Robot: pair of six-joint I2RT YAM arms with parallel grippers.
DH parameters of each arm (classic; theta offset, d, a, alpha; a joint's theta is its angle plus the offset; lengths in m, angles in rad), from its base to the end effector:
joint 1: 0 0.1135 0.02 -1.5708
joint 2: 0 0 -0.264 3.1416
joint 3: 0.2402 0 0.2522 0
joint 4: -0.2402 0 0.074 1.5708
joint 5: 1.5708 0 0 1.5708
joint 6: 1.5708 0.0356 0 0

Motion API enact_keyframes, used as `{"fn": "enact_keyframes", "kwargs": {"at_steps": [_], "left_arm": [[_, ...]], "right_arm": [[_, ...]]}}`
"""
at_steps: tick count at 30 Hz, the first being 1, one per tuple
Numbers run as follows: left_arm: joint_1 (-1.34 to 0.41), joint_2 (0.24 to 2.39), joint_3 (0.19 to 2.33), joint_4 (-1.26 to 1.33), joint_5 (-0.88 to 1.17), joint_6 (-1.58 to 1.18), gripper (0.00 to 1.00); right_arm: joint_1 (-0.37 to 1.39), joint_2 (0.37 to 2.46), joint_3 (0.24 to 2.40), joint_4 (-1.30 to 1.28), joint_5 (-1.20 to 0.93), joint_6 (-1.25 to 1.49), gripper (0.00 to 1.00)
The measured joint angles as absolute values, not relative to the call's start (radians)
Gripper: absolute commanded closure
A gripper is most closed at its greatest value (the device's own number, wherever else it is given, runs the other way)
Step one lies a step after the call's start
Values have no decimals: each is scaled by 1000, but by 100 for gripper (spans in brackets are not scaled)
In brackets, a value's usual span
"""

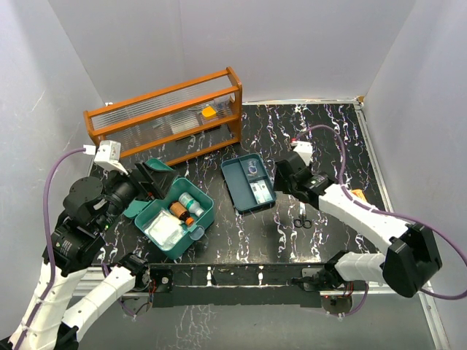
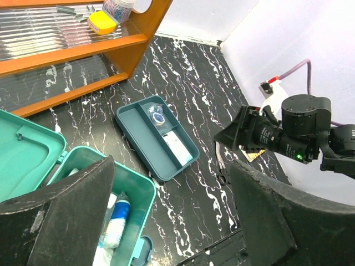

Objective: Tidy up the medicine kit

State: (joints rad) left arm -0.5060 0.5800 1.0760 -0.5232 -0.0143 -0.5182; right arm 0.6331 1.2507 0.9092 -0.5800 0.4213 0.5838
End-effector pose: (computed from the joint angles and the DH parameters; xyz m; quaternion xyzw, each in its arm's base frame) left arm 0.0839 -0.0459 0.4245 -0.0094 0.7166 -0.3373 0.6105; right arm 0.2120 0.1375 0.2538 0.0438 0.9282 0.0157 0.3692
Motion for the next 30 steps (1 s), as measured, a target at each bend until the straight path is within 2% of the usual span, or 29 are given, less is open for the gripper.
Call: {"fn": "enact_keyframes", "kwargs": {"at_steps": [6, 12, 26, 30], "left_arm": [[-506, 587, 1076, -508, -9, -513, 17], [-506, 591, 1072, -493, -6, -514, 17], [-506, 586, 1064, -476, -6, -516, 16], [-506, 586, 1064, -476, -6, -516, 16]], "right_arm": [[517, 1181, 830, -614, 453, 665, 41], [373, 1229, 765, -607, 349, 644, 41], [356, 1333, 722, -600, 225, 627, 42], [350, 1342, 722, -590, 225, 606, 50]]}}
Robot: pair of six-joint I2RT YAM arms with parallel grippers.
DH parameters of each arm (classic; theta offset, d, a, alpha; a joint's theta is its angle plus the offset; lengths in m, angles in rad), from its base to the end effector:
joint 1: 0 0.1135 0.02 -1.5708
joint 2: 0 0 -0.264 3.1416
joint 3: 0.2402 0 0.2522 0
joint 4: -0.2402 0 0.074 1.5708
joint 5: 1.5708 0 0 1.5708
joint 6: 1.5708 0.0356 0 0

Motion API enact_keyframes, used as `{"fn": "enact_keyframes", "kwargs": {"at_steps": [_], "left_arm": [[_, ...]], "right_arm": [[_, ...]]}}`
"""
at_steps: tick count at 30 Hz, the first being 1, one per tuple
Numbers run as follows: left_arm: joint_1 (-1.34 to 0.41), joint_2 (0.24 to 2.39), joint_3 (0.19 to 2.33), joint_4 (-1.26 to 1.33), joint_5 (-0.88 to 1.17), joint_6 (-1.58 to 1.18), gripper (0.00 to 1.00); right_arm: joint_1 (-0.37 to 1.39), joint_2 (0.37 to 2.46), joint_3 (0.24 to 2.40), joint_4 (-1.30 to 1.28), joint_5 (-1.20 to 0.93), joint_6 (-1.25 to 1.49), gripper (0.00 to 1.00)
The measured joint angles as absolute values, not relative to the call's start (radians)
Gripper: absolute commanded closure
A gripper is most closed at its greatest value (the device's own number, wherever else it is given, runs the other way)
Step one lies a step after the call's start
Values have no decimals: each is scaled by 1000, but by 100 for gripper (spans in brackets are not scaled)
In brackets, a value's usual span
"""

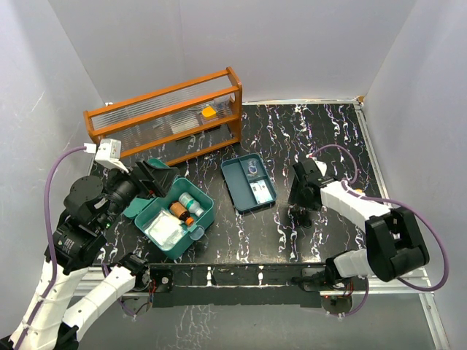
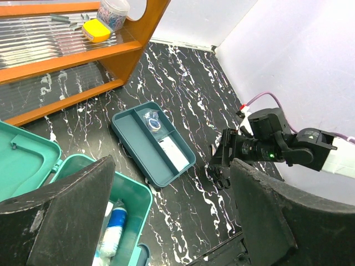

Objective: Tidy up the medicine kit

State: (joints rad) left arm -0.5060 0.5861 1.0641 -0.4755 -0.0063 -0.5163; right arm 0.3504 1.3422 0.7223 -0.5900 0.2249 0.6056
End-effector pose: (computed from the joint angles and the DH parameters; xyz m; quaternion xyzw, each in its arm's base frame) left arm 0.0872 -0.0481 0.4258 -0.0059 0.7062 -0.3444 0.6186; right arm 0.2214 0.0725 0.1755 0.1444 0.9670 -0.0160 0.2091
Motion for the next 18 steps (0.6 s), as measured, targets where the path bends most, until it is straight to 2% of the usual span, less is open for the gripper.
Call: {"fn": "enact_keyframes", "kwargs": {"at_steps": [6, 8, 12, 15, 18], "left_arm": [[-506, 588, 1064, -476, -6, -516, 16], [-506, 588, 1064, -476, -6, -516, 16], [-506, 587, 1064, -480, -7, -516, 16], [-506, 585, 1064, -480, -7, -516, 16], [-506, 580, 1063, -479, -8, -517, 16]], "right_arm": [[332, 1437, 747, -567, 233, 546, 62], [316, 1448, 751, -556, 219, 532, 71], [296, 1454, 754, -550, 195, 514, 83], [291, 1460, 762, -553, 187, 503, 89], [290, 1460, 764, -557, 184, 499, 89]]}}
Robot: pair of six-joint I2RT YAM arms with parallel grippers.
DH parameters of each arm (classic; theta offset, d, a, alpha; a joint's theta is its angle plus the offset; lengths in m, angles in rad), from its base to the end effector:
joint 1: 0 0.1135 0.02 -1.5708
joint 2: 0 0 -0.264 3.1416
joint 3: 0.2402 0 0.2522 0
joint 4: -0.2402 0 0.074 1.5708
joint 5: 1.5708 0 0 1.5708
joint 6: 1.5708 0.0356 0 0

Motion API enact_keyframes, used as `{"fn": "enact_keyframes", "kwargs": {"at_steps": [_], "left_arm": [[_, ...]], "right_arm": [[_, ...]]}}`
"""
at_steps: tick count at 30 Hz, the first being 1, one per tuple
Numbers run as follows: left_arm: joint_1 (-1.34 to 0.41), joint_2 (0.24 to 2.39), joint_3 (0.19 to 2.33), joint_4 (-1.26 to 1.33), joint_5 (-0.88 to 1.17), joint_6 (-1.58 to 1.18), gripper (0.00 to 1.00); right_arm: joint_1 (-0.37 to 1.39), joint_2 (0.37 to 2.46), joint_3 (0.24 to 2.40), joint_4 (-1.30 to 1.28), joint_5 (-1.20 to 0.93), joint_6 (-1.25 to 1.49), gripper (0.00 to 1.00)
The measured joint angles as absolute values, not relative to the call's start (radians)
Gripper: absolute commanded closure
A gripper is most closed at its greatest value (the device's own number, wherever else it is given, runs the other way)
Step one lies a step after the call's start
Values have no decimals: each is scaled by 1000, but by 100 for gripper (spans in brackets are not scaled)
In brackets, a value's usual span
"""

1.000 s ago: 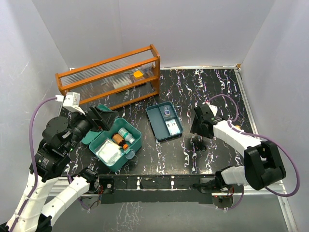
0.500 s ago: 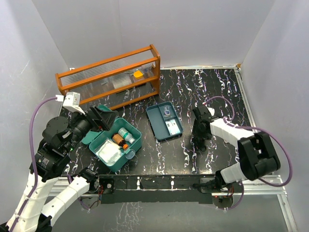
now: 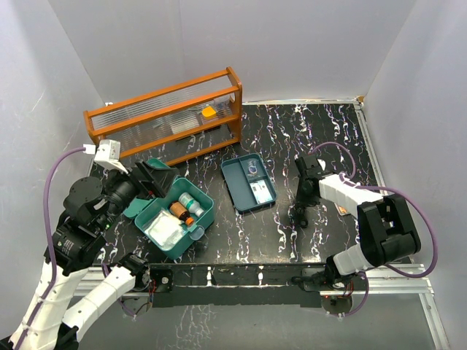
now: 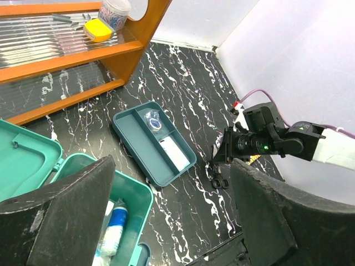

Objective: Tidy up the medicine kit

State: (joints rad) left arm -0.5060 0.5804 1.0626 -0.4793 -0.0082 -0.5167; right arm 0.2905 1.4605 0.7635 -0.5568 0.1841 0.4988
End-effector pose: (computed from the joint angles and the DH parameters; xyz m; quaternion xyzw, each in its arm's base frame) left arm 0.0859 -0.0473 0.4253 -0.0067 0.7060 -0.3440 0.6190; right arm 0.2426 0.0657 0.1611 0.1167 0.9764 -0.0234 0.1800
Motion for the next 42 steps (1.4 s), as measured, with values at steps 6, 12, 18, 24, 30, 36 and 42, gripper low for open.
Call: {"fn": "enact_keyframes", "kwargs": {"at_steps": [6, 12, 18, 24, 30, 36, 42], "left_arm": [[-506, 578, 1046, -479, -15, -518, 16], [-506, 579, 1041, -479, -16, -521, 16], [-506, 579, 1038, -479, -18, -525, 16], [-506, 579, 1037, -479, -17, -526, 16], [-506, 581, 1032, -478, -17, -529, 16], [-506, 581, 1032, -478, -17, -532, 16], [-506, 581, 1026, -475, -17, -533, 16]], "right_arm": [[291, 1460, 771, -569, 147, 499, 90], [305, 1454, 776, -577, 89, 506, 96], [322, 1428, 778, -577, 53, 519, 97], [349, 1427, 780, -589, 65, 529, 76], [379, 1427, 780, -637, 113, 532, 70], [402, 1436, 783, -667, 129, 532, 69], [432, 1504, 820, -688, 136, 530, 72]]}}
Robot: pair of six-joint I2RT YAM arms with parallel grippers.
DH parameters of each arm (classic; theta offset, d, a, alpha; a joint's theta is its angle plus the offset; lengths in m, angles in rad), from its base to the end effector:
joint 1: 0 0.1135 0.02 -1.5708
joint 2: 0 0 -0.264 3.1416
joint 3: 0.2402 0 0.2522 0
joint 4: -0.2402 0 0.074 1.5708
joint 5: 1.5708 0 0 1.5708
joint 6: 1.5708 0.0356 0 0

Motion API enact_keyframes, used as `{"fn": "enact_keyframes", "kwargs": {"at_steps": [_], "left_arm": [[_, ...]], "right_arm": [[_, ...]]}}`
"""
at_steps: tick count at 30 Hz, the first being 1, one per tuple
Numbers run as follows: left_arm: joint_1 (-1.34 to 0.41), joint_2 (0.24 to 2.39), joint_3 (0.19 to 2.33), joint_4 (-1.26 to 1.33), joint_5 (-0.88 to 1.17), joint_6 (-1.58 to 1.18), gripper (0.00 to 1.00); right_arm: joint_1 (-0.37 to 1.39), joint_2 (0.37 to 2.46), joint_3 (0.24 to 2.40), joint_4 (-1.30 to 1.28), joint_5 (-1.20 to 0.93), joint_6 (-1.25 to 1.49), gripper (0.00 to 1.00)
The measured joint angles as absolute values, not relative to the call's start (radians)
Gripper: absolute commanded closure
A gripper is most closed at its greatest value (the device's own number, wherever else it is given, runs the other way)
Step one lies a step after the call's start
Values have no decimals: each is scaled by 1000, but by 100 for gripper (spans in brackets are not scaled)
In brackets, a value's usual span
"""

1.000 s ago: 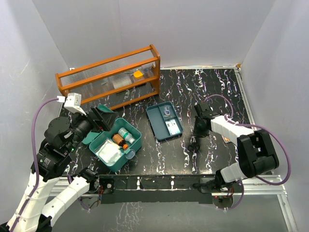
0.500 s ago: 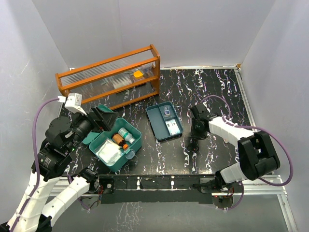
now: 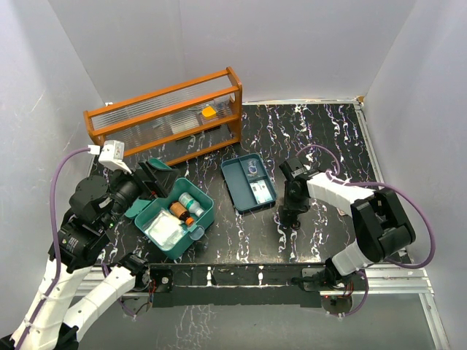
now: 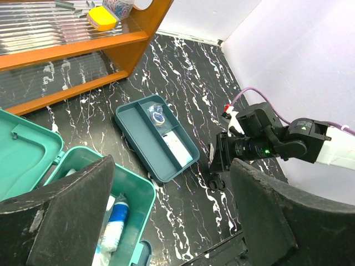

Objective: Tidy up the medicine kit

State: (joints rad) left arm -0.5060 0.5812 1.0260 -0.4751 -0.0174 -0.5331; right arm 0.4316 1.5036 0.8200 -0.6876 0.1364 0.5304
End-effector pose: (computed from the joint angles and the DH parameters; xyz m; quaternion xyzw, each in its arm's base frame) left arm 0.0914 -0.0500 0.4147 -0.0158 0.7176 -0.3403 0.6075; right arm 0.2307 0.1009 0.1616 0.0558 0.9912 -0.0141 0.1195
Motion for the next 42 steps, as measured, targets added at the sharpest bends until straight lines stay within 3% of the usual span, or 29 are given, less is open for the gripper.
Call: {"fn": "enact_keyframes", "kwargs": {"at_steps": [5, 8, 26, 32, 42], "left_arm": [[-506, 581, 1026, -475, -17, -533, 16], [-506, 581, 1026, -476, -17, -533, 16], [-506, 592, 1026, -475, -17, -532, 16], [-506, 592, 1026, -476, -18, -532, 16], [-506, 590, 1026, -478, -19, -532, 16]], "right_arm": [[438, 1524, 838, -687, 134, 527, 94], [437, 1525, 840, -686, 128, 529, 100], [438, 1470, 875, -685, 156, 541, 99], [437, 1477, 881, -685, 197, 539, 80], [415, 1625, 995, -629, 237, 535, 76]]}}
